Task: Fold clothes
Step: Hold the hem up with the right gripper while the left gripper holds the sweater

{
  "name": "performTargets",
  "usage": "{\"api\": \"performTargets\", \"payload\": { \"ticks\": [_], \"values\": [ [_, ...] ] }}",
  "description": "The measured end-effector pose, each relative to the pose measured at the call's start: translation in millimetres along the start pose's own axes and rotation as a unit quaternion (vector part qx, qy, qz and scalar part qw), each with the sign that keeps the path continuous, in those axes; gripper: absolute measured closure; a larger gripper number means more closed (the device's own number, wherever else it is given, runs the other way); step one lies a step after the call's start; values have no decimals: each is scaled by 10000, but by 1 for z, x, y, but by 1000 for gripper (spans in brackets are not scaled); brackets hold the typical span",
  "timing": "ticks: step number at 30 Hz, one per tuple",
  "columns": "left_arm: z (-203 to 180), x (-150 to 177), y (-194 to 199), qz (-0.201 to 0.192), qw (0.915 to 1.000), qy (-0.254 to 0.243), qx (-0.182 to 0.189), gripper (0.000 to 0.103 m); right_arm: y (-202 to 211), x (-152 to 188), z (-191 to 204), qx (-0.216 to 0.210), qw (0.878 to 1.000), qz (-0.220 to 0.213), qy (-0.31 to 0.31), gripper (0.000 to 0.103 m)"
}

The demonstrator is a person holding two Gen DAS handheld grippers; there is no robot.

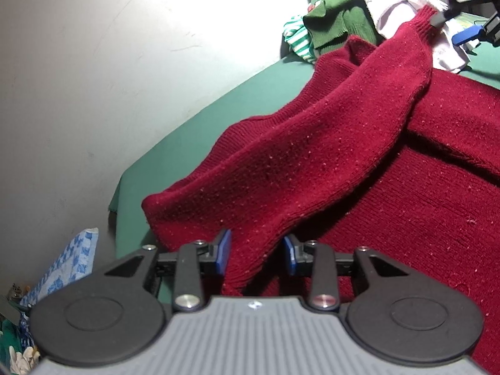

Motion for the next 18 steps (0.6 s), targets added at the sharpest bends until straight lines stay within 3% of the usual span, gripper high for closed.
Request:
{"api": "performTargets", "payload": {
  "ticks": [4, 5, 6, 11, 13, 16, 18],
  "values": [
    [0, 0, -1, -16, 10000, -14, 2, 66, -20, -6, 9, -128, 9996, -91, -227, 60],
    [-1, 0, -1, -36, 10000, -47, -16, 67, -24, -7, 12, -47, 9998, -33, -205, 88],
    [-3, 0, -1, -52, 9999, -105, -40, 67, -22, -8, 16, -28, 9999, -37, -127, 96],
    [-5, -3, 1, -44, 9997, -212, -78, 68, 15, -15, 49, 111, 9959, -436, 780, 96],
    [-4, -7, 5, -70, 9999, -146, -59, 74, 38, -20, 63, 18, 9906, -770, 1131, 96],
    [-9, -17, 20, -279, 9994, 1, 184, 75, 72, -36, 70, -8, 9793, -1529, 1325, 96],
    [-19, -21, 25, -371, 9987, -78, 327, 74, 80, -44, 66, 187, 9741, -1717, 1460, 96]
  ]
}}
Point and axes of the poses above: each gripper's, at about its wrist camera, not at the fingertips, and y roughly against the way its jaws point, z to its left, x to its underside, the point moved 1 cm from there along -y, roughly the way its jaws point, and after that the axes turned 6 degrees about y, right-handed, at the moved point
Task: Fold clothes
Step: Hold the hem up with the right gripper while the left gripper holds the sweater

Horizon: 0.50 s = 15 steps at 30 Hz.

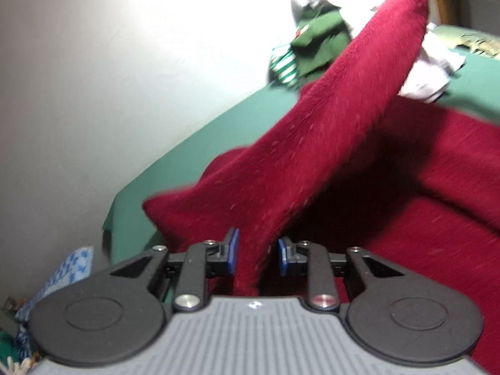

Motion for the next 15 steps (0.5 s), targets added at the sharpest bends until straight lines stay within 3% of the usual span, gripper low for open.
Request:
{"api": "performTargets", "payload": {
  "ticks": [4, 9, 12, 15],
  "values": [
    [-21, 4, -12, 159, 9997, -189, 82, 74, -9, 5, -19, 466, 9984, 289, 165, 96],
    [-22, 6, -13, 203, 9996, -179, 47, 72, -16, 23, -26, 704, 9959, 538, 196, 96],
    [-18, 6, -13, 272, 9996, -58, 110, 72, -19, 20, -27, 694, 9966, 416, 150, 96],
    [-18, 3, -10, 277, 9989, 197, 313, 72, -10, 6, -23, 737, 9970, -53, 220, 96]
  ]
}}
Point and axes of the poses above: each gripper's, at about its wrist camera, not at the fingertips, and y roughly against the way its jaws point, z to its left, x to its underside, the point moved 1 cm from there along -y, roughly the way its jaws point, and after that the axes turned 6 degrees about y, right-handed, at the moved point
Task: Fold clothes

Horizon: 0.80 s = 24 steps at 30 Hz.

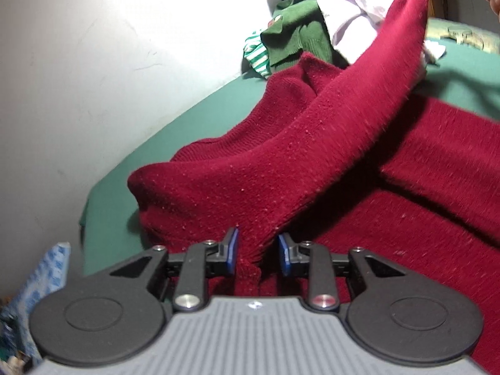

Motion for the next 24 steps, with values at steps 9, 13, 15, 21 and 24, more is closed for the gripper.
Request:
{"api": "performTargets", "payload": {
  "ticks": [9, 13, 15, 21, 24],
  "values": [
    [-9, 1, 3, -19, 9999, -1, 144, 71, -30, 34, -35, 1112, 9855, 1276, -127, 90],
    [9, -8, 20, -167, 9990, 128, 399, 70, -6, 34, -45, 1756, 9786, 947, -495, 74],
    [25, -15, 29, -282, 9976, 288, 556, 69, 12, 23, -33, 1802, 9815, 495, -404, 69],
    [92, -51, -2, -215, 9889, 1299, 691, 71, -9, 23, 42, -1356, 9804, 1395, -311, 70],
    [107, -55, -35, 57, 9847, 1637, 587, 82, -37, 48, 73, -2141, 9482, 2302, -456, 74]
  ]
}}
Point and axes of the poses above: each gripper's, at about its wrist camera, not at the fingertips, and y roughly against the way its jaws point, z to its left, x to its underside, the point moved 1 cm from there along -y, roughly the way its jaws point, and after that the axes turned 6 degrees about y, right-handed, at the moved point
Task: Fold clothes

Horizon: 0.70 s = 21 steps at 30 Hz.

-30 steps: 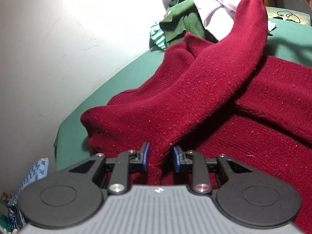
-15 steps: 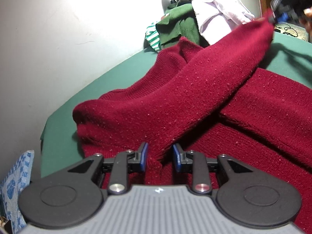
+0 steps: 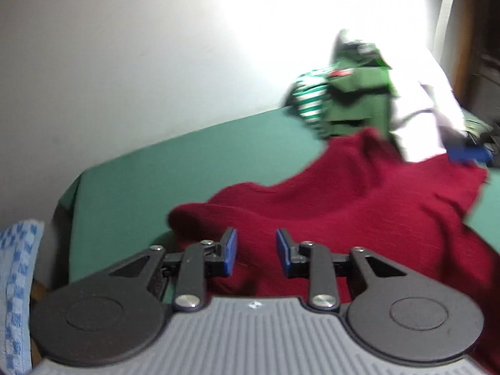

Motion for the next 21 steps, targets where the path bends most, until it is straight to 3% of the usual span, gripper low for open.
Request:
{"api": "performTargets", "payload": {
  "ticks": [4, 6, 9, 11, 12, 15, 18, 19, 21],
  "values": [
    [8, 2, -33, 253, 9993, 255, -87, 83, -38, 7, 1, 167, 9982, 525, 248, 86],
    [5, 4, -43, 278, 9993, 239, -97, 85, -41, 6, -15, 569, 9972, 469, 132, 102],
    [-3, 4, -48, 190, 9996, 72, -192, 86, -34, 1, -42, 1263, 9919, 52, 97, 103],
    [-2, 2, -48, 194, 9996, 72, -186, 86, -27, -2, -45, 1114, 9938, 6, -25, 103],
    [0, 1, -44, 155, 9997, 85, -183, 84, -22, -3, -40, 1062, 9943, -37, 10, 98],
    [4, -5, -33, -23, 9997, 108, -196, 81, -19, -2, -5, 570, 9961, -44, 668, 95],
    [4, -5, -39, 153, 9992, 38, -354, 78, -44, 6, 20, -260, 9951, 596, 743, 87],
    [4, -3, -37, 175, 9990, 46, -401, 78, -56, 10, 25, -356, 9927, 867, 755, 81],
    [2, 4, -21, 176, 9987, 164, -456, 77, -70, 14, 28, 70, 9917, 958, 856, 91]
  ]
}}
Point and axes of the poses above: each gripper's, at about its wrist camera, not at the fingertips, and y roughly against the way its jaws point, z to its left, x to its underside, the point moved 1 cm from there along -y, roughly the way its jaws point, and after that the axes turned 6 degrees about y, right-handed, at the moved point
